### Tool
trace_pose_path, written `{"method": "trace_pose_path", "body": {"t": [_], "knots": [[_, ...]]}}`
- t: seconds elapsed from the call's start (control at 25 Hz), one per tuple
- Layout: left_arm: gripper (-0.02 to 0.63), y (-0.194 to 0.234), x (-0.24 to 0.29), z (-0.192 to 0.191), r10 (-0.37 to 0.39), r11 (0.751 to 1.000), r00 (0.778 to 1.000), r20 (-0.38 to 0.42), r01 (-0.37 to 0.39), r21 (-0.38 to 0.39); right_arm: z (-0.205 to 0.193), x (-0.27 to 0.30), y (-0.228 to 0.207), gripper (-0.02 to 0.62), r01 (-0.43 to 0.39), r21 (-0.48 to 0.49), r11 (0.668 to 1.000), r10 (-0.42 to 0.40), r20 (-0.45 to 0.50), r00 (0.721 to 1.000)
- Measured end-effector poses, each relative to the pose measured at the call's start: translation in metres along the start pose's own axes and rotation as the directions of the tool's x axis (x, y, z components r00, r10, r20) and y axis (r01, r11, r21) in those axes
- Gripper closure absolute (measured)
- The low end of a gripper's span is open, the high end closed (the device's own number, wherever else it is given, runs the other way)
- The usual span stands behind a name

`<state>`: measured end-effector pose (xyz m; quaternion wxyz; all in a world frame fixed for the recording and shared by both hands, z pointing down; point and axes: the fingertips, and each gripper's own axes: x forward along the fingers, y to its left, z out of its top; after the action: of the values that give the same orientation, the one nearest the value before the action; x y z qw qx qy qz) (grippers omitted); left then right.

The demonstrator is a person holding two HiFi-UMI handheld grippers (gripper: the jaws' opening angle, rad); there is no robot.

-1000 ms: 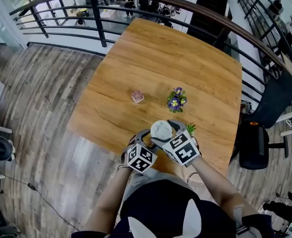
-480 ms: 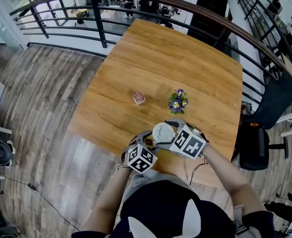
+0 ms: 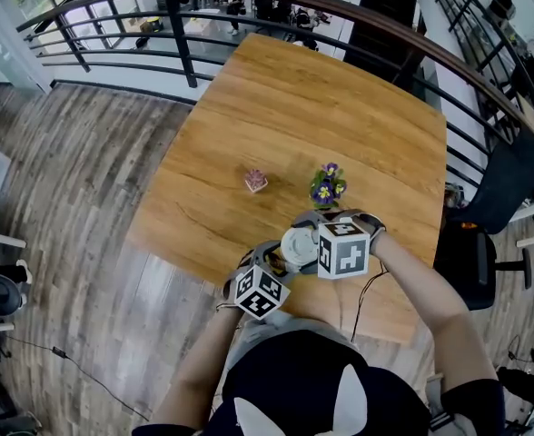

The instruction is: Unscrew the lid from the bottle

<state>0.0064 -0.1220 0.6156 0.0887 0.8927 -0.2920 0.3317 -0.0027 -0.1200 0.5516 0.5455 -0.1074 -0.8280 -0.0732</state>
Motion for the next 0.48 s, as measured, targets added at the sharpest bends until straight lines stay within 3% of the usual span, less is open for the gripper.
{"method": "trace_pose_path", "body": {"t": [0.28,0.4,0.48], "knots": [[0.324,0.0013,0.0,0.001,0.006,1.0,1.0,0.003,-0.006,0.0,-0.0024,0.0028,0.0026,0.181,-0.053,-0.17,0.984,0.026,-0.161,0.987],[0.325,-0.0009,-0.0004,0.0014,0.007,1.0,1.0,0.002,-0.007,-0.003,-0.0044,0.0072,0.003,0.167,-0.009,-0.122,0.992,-0.009,-0.149,0.989],[0.325,-0.0014,-0.0009,0.0016,0.009,1.0,1.0,0.003,-0.009,-0.005,0.0014,0.0038,0.0026,0.16,0.042,-0.055,0.998,-0.047,-0.09,0.995]]}}
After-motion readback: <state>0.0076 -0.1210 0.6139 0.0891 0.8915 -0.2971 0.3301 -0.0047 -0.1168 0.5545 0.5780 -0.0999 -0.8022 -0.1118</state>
